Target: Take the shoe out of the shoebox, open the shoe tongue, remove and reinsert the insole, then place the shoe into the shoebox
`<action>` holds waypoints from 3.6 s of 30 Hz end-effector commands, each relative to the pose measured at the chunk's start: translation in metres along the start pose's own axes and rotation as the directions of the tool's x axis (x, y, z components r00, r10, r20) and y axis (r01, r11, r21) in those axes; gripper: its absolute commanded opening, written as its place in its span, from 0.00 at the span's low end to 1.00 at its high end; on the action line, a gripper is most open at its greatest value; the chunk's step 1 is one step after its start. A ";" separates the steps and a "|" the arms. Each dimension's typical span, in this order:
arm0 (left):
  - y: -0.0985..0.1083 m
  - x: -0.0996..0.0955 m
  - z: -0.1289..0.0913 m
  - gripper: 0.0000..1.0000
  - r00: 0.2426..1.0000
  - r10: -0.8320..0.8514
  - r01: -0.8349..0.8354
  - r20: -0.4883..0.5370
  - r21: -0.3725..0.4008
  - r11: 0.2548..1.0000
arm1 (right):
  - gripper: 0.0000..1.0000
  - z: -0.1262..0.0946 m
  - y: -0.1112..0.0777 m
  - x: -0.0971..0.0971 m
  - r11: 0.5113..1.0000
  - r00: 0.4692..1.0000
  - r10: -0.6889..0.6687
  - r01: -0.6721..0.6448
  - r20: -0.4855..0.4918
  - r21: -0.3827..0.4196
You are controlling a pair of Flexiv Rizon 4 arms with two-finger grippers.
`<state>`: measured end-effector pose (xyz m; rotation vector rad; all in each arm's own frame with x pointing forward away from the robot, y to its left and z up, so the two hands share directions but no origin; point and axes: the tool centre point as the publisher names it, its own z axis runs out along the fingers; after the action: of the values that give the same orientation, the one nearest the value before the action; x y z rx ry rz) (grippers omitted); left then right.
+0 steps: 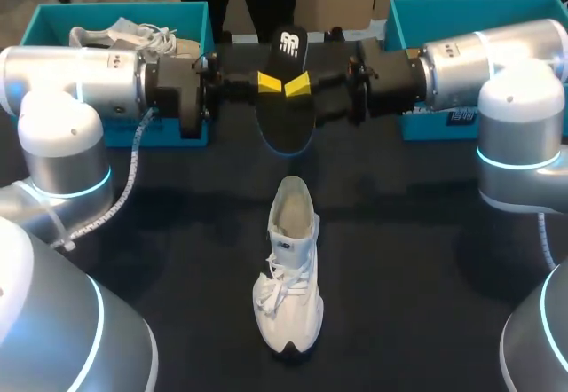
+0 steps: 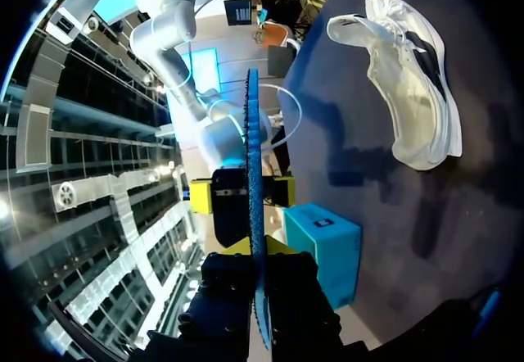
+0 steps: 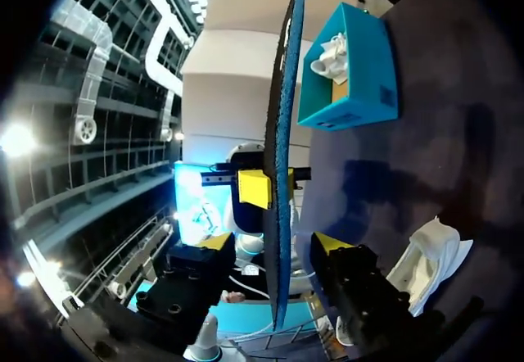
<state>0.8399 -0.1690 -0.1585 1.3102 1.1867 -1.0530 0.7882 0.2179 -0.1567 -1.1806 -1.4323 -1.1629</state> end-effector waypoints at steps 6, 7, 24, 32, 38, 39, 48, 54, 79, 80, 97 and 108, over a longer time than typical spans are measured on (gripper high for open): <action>0.003 0.000 0.001 0.00 1.000 0.004 -0.004 0.004 -0.007 1.000 | 0.45 -0.004 -0.003 -0.002 1.000 1.000 -0.003 0.003 0.002 -0.015; 0.004 0.000 0.001 0.00 1.000 0.005 -0.005 0.002 -0.011 1.000 | 0.45 -0.003 -0.003 -0.002 1.000 1.000 -0.004 0.004 0.002 -0.014; 0.004 0.003 0.004 0.00 1.000 -0.001 0.001 -0.001 -0.010 1.000 | 0.31 0.001 -0.001 -0.002 1.000 1.000 -0.011 0.011 0.007 -0.010; 0.002 0.002 0.004 0.00 1.000 0.001 -0.001 0.003 -0.007 1.000 | 0.21 0.002 0.000 -0.002 1.000 1.000 -0.010 0.010 0.006 -0.013; 0.001 0.002 0.004 0.00 1.000 0.005 -0.005 0.004 -0.008 1.000 | 0.11 0.001 0.000 -0.002 1.000 1.000 -0.009 0.010 0.005 -0.023; 0.001 0.002 0.004 0.00 1.000 0.005 -0.005 0.004 -0.009 1.000 | 0.09 0.001 0.000 -0.002 1.000 1.000 -0.010 0.010 0.004 -0.023; -0.001 0.002 0.004 0.00 1.000 0.005 -0.004 0.003 -0.012 1.000 | 0.00 0.001 0.001 -0.002 1.000 1.000 -0.010 0.011 0.007 -0.025; -0.004 -0.003 -0.007 1.00 0.999 -0.023 0.022 -0.041 -0.010 1.000 | 0.00 -0.004 -0.003 -0.004 0.999 1.000 -0.024 0.024 0.010 -0.027; -0.022 0.007 -0.053 1.00 0.931 -0.250 0.250 -0.264 -0.034 0.968 | 0.00 -0.022 -0.014 -0.016 0.987 0.989 -0.144 0.146 0.031 -0.059; -0.024 0.006 -0.058 1.00 0.923 -0.263 0.260 -0.281 -0.049 0.964 | 0.00 -0.024 -0.015 -0.016 0.981 0.983 -0.180 0.181 0.025 -0.066; -0.007 0.018 -0.077 1.00 0.394 -0.716 0.563 -0.576 -0.464 0.683 | 0.00 -0.028 -0.018 -0.015 0.941 0.943 -0.322 0.328 0.085 -0.081; -0.010 0.018 -0.070 1.00 0.104 -0.844 0.537 -0.526 -0.685 0.493 | 0.00 -0.028 -0.018 -0.015 0.941 0.943 -0.322 0.328 0.085 -0.081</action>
<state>0.8309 -0.0893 -0.1749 0.9963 2.4499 -0.9444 0.7754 0.1861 -0.1699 -1.0807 -1.6864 -1.4408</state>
